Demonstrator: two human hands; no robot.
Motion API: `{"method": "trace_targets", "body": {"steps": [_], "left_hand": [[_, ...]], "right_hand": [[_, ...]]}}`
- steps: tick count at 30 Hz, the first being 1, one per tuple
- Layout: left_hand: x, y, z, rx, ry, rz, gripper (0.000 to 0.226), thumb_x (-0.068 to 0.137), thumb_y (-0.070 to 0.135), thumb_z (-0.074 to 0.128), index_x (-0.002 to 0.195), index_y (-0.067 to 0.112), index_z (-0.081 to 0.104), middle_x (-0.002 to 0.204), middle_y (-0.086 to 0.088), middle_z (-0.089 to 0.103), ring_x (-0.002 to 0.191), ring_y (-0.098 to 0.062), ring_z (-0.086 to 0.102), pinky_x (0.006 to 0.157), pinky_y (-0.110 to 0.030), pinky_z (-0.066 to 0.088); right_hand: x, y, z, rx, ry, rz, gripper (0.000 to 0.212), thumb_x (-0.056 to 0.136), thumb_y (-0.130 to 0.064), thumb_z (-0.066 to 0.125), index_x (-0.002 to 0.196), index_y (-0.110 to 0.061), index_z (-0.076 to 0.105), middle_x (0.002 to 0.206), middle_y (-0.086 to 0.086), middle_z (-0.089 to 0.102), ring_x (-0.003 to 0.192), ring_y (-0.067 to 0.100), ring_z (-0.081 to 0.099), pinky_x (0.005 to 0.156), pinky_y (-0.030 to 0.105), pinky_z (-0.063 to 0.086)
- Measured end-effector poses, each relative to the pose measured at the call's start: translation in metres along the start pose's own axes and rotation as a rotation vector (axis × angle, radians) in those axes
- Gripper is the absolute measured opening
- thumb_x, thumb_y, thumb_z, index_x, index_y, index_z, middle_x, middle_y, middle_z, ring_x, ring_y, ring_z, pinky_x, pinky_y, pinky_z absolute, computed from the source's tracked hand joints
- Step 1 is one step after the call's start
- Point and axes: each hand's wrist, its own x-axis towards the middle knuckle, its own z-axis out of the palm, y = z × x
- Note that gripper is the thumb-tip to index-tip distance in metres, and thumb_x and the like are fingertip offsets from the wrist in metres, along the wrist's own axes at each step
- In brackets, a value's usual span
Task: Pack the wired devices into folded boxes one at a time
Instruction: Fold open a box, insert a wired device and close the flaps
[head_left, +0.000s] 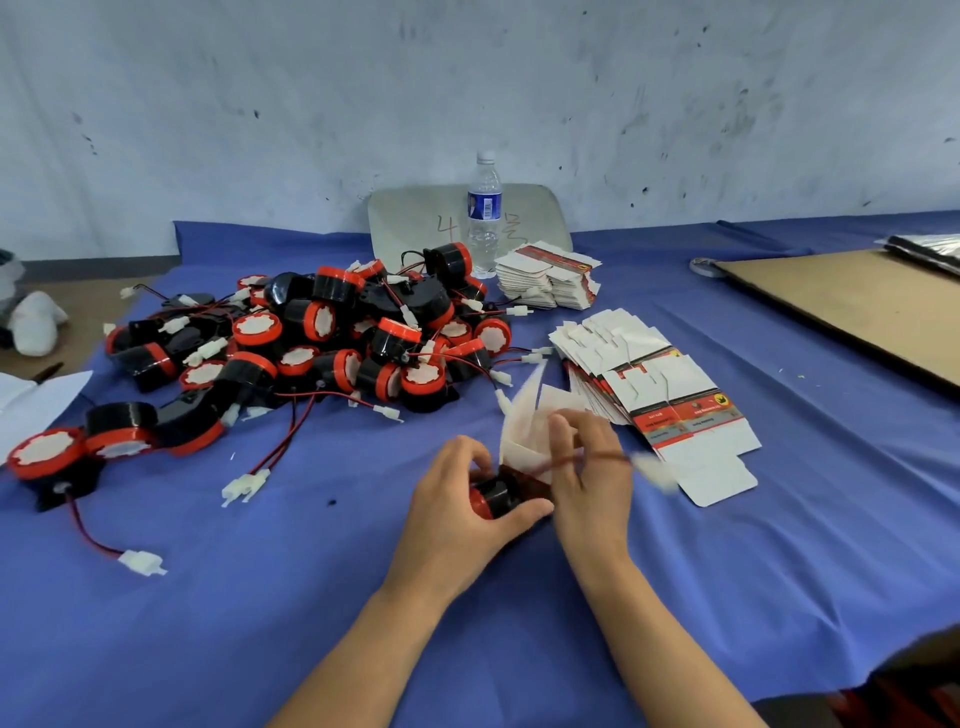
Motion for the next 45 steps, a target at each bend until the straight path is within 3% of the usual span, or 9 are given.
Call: {"method": "trace_targets", "body": {"steps": [8,13,16,19,25,32,39,43,45], "left_hand": [[0.005,-0.005,-0.012,0.130,-0.366,0.061,0.071,0.051,0.064,0.078,0.109,0.048,0.042,0.112,0.028,0.048,0.102,0.005,0.050,0.083,-0.022,0.048],[0.005,0.002,-0.013,-0.092,-0.198,0.129,0.056,0.053,0.062,0.078,0.099,0.051,0.046,0.101,0.024,0.057,0.091,-0.001,0.056,0.070,-0.009,0.043],[0.006,0.005,-0.015,-0.246,-0.042,0.158,0.050,0.057,0.056,0.078,0.100,0.051,0.054,0.098,0.020,0.060,0.076,-0.002,0.060,0.062,-0.012,0.046],[0.006,0.006,-0.016,-0.349,0.092,0.142,0.054,0.063,0.048,0.080,0.111,0.050,0.055,0.103,0.016,0.061,0.065,-0.010,0.064,0.044,-0.024,0.049],[0.006,0.005,-0.017,-0.357,0.320,0.224,0.067,0.069,0.024,0.080,0.117,0.056,0.045,0.112,0.022,0.058,0.092,-0.013,0.070,0.049,-0.029,0.057],[0.008,-0.001,-0.018,0.208,0.402,0.469,0.061,0.079,0.049,0.068,0.132,0.023,0.051,0.118,0.002,0.059,0.109,-0.010,0.052,0.086,-0.015,0.044],[0.011,-0.003,-0.017,0.451,0.483,0.254,0.059,0.073,0.063,0.059,0.112,0.019,0.065,0.098,0.003,0.065,0.102,-0.027,0.052,0.088,-0.048,0.040],[0.012,-0.005,-0.016,0.264,0.378,0.167,0.054,0.071,0.050,0.072,0.115,0.023,0.057,0.103,0.005,0.047,0.096,-0.016,0.049,0.075,-0.019,0.044],[0.012,-0.005,-0.015,0.244,0.358,0.163,0.052,0.070,0.044,0.075,0.114,0.025,0.055,0.104,0.007,0.039,0.090,-0.005,0.044,0.067,-0.004,0.036]], "right_hand": [[0.003,0.011,0.001,-0.030,0.026,-0.015,0.012,0.096,-0.014,0.057,0.091,-0.012,0.068,0.105,-0.006,0.056,0.093,0.021,0.057,0.076,0.022,0.045],[0.005,0.004,-0.005,0.059,0.169,-0.043,0.028,0.085,0.003,0.060,0.093,-0.023,0.066,0.150,-0.001,0.027,0.128,0.006,0.039,0.096,0.019,0.039],[0.006,0.001,-0.009,0.144,0.003,0.040,0.040,0.083,0.010,0.049,0.100,-0.022,0.066,0.147,-0.001,0.035,0.103,-0.032,0.038,0.080,-0.005,0.030],[0.004,0.004,-0.006,0.050,-0.090,0.033,0.037,0.083,0.007,0.053,0.105,-0.018,0.068,0.120,0.002,0.057,0.089,-0.014,0.052,0.076,0.002,0.035],[0.000,0.008,0.000,-0.070,-0.075,-0.060,0.020,0.084,-0.002,0.066,0.100,-0.013,0.073,0.101,-0.006,0.055,0.090,0.026,0.059,0.079,0.038,0.050],[-0.004,0.009,0.005,-0.133,-0.151,-0.140,0.015,0.081,-0.002,0.063,0.081,-0.016,0.069,0.088,-0.012,0.052,0.082,0.026,0.052,0.067,0.032,0.040],[-0.007,0.007,0.004,0.088,-0.199,-0.108,0.046,0.075,-0.023,0.054,0.117,-0.040,0.052,0.086,-0.015,0.061,0.078,0.009,0.058,0.068,0.022,0.047],[-0.008,0.008,0.004,0.241,-0.169,-0.194,0.038,0.084,-0.030,0.049,0.121,-0.027,0.057,0.113,-0.021,0.056,0.086,0.011,0.057,0.075,0.019,0.044],[-0.007,0.006,0.003,0.298,-0.122,-0.252,0.030,0.093,-0.030,0.045,0.118,-0.043,0.054,0.115,-0.012,0.057,0.095,0.009,0.058,0.080,0.017,0.044]]}}
